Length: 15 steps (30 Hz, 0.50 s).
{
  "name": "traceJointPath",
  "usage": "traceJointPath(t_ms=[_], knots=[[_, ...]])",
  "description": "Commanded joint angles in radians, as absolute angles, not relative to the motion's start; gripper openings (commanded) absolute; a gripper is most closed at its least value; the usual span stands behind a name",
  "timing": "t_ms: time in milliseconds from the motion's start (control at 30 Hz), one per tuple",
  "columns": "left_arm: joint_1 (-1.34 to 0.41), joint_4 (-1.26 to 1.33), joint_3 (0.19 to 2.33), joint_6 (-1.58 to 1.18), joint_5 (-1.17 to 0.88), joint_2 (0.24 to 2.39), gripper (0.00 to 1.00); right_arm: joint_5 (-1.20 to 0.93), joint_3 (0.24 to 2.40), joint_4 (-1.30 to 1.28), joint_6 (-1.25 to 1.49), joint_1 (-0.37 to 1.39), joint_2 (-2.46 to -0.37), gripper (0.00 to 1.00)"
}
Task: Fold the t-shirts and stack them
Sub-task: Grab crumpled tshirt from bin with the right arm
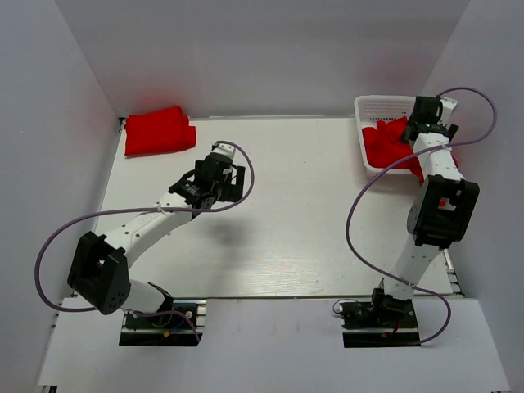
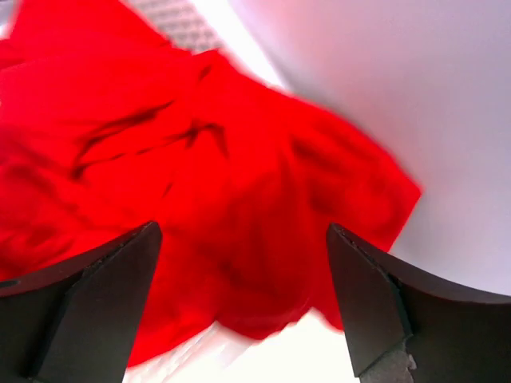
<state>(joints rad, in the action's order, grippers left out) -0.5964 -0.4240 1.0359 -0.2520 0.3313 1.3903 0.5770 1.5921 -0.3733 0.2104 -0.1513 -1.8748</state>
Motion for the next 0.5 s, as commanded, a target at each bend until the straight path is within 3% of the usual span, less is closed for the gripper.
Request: traceJointPath(t_ms=[0, 467], knots=[[-0.592, -0.419, 1.066, -0.241, 0.313, 1.407, 1.0, 0.572, 1.71, -0.439, 0.138, -0.178, -1.913, 0.89], [-0.592, -0.451, 1.129, -0.25, 0.322, 1.439, 1.0, 0.407, 1.724, -0.541, 0.195, -0.256, -2.011, 0.8]])
